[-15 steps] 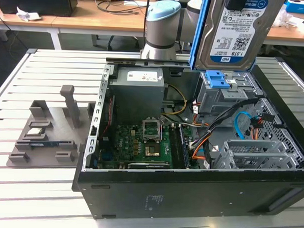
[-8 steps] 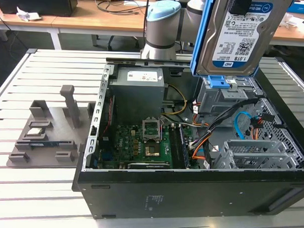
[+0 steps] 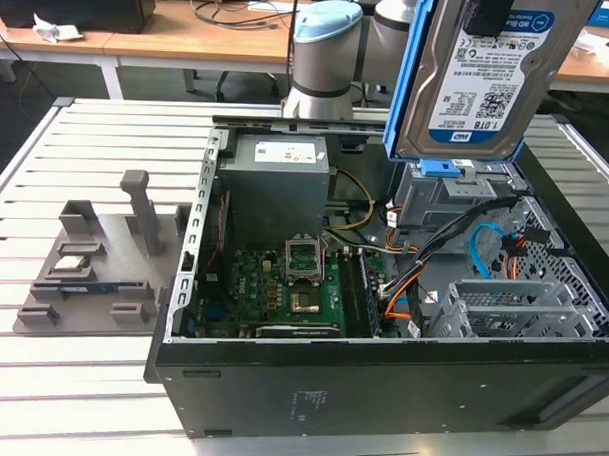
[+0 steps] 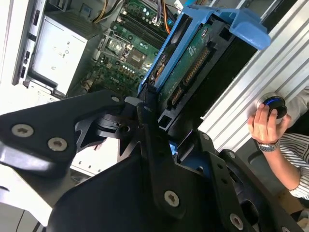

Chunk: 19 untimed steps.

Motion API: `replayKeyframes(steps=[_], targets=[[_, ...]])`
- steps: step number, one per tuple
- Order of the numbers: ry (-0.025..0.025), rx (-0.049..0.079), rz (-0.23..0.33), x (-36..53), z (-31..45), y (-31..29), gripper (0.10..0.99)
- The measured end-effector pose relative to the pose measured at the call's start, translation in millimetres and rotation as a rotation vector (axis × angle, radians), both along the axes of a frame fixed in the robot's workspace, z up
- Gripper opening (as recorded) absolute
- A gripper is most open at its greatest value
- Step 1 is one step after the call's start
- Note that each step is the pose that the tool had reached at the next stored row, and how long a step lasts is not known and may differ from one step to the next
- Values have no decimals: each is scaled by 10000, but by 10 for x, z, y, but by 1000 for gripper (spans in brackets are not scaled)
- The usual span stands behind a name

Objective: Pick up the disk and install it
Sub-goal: 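Pick up the disk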

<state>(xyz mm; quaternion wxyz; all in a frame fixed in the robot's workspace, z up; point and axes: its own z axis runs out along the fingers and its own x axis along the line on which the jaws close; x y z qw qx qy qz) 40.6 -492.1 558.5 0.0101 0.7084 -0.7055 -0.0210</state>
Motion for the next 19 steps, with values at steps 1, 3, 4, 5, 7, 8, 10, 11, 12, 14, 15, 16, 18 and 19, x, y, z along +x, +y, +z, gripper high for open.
replayKeyframes(steps=[1, 3, 4, 5, 7, 8, 10, 11, 12, 14, 15, 16, 18, 19], targets=[[0, 0, 1, 0, -2, -52, 365], [0, -1, 0, 0, -8, -136, 365], [0, 0, 0, 0, -18, -166, 365], [0, 2, -1, -1, -37, -186, 365], [0, 0, 0, 0, -62, -200, 365], [1, -1, 0, 1, -82, -209, 365], [1, -3, 0, 2, -111, -216, 365], [1, -1, 0, 3, -137, -221, 365], [1, 0, -1, 3, -158, -224, 365], [1, 1, 0, 5, -184, -230, 365], [1, 1, 0, 5, -193, -231, 365], [2, -1, 0, 5, -204, -234, 365], [1, -1, 0, 6, -225, -239, 365], [1, -1, 0, 6, -233, -241, 365]])
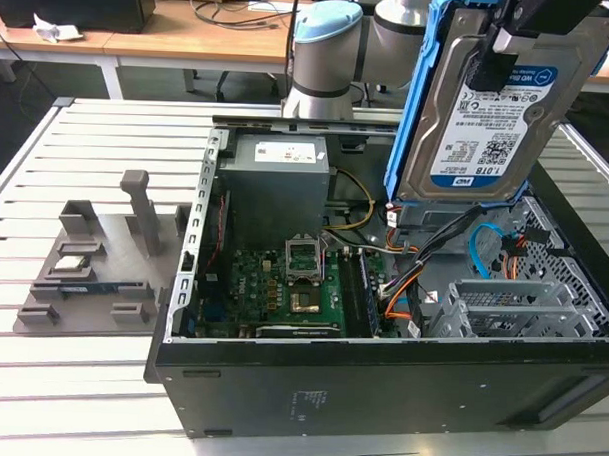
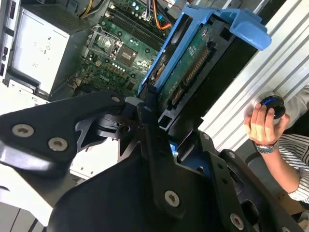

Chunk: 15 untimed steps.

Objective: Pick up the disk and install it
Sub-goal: 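Pick up the disk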

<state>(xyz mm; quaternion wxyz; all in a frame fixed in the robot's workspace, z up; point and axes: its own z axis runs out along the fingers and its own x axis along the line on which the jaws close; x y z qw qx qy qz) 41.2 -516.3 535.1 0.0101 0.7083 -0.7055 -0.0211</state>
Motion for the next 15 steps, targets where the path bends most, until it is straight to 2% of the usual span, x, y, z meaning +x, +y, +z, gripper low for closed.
replayKeyframes(steps=[10, 15], targets=[[0, -1, 0, 4, -140, -44, 365], [0, 0, 1, 6, -185, -59, 365]])
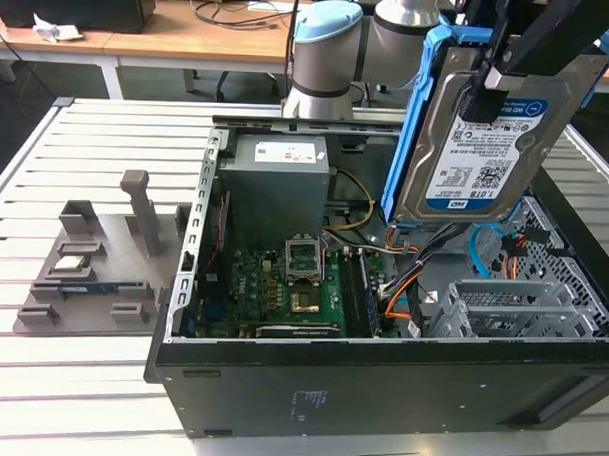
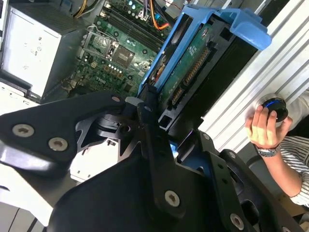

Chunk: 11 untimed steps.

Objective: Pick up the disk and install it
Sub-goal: 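Pick up the disk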

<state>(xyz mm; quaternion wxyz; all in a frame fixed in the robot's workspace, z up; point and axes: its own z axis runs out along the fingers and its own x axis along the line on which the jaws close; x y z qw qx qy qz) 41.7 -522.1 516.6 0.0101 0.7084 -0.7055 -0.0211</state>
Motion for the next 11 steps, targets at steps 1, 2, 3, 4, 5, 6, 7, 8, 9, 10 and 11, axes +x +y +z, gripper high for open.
replayKeyframes(steps=[1, 2, 3, 4, 5, 6, 7, 8, 9, 10, 11], targets=[[0, 0, -1, 0, -9, -3, 365], [0, -1, -1, 2, -26, -8, 365], [0, -1, 0, 3, -41, -10, 365], [0, -1, -1, 4, -54, -12, 365], [0, -1, 0, 8, -81, -14, 365], [0, -1, 0, 16, -111, -16, 365], [0, -1, 0, 21, -128, -17, 365], [0, 0, 0, 26, -142, -18, 365], [0, 1, -1, 40, -164, -20, 365], [0, 1, -1, 50, -174, -21, 365], [0, 1, -1, 67, -185, -23, 365]])
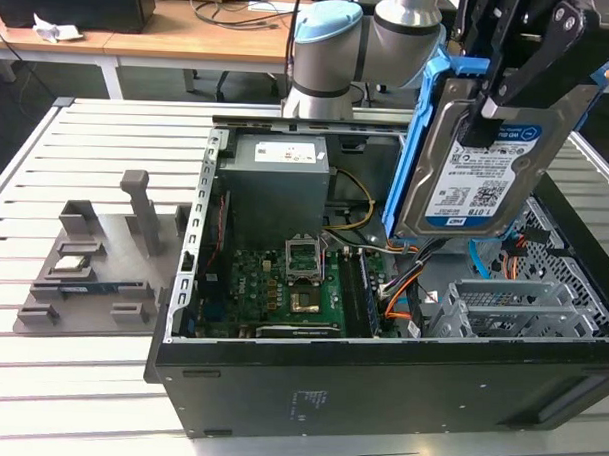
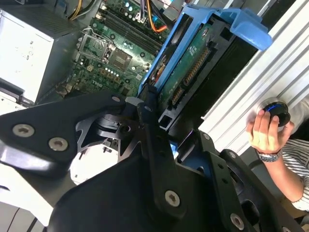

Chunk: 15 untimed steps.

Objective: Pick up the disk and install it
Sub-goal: 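Pick up the disk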

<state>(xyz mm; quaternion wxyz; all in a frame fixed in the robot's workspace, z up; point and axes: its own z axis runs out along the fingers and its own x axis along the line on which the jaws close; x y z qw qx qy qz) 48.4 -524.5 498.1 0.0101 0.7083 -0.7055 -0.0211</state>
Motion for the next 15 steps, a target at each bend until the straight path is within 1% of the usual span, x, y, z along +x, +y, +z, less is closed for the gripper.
replayKeyframes(steps=[1, 2, 4, 6, 7, 9, 12, 15], targets=[[0, -1, 0, 13, -7, -2, 365], [0, -2, 2, 41, -20, -17, 365], [0, -1, 1, 65, -41, -104, 365], [0, -1, 0, 71, -52, -163, 365], [0, -1, 0, 79, -64, -215, 365], [0, -1, -3, 123, -89, -270, 365], [0, -1, -3, 186, -106, -289, 365], [0, 0, -5, 277, -130, -311, 365]])
